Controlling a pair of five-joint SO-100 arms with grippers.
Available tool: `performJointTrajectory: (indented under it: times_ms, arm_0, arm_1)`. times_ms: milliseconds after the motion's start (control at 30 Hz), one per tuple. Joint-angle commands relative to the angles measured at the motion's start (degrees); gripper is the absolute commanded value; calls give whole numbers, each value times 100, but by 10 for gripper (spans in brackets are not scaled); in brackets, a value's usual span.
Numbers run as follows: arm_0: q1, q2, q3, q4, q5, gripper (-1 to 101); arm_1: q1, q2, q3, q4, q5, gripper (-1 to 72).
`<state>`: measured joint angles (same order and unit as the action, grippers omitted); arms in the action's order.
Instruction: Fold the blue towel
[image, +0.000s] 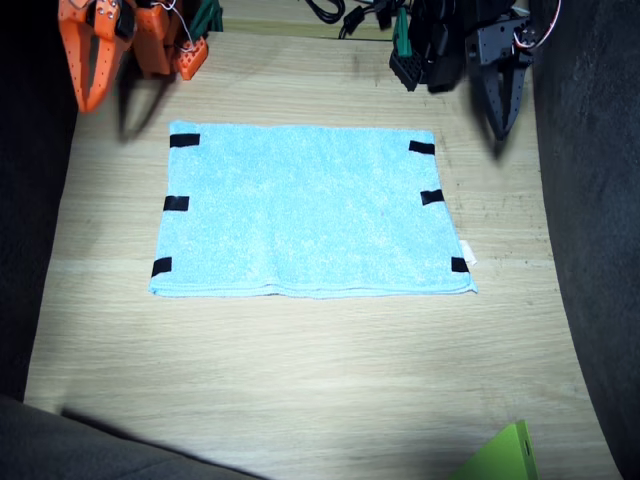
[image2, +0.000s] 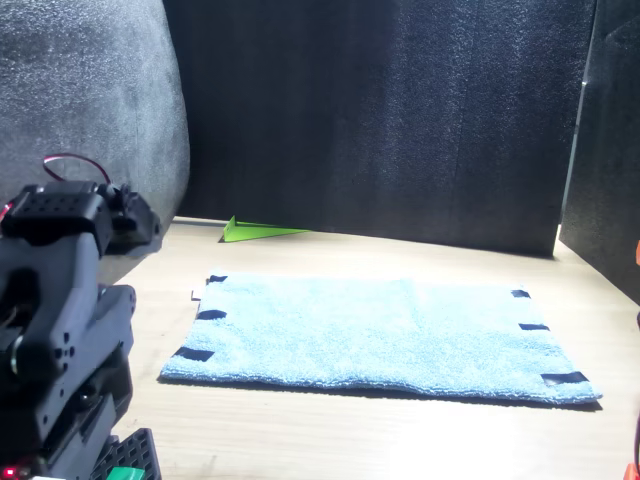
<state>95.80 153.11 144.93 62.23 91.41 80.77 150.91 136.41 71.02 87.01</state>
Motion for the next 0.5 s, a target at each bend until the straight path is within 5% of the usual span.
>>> performJointTrajectory:
  times_ms: [0,167,467]
  arm_0:
    - [-105,-1143,-984,44,149,-4]
    - [-562,-2979,-1986,352,158,-2]
    - [-809,-4702,-2584,791,229,44]
  arm_1:
    - [97,-2162,-1995,475,-255,33]
    - [571,-3111,-2505,193,-1020,153]
    - [1072,-5783,-3480,510,-1072,162]
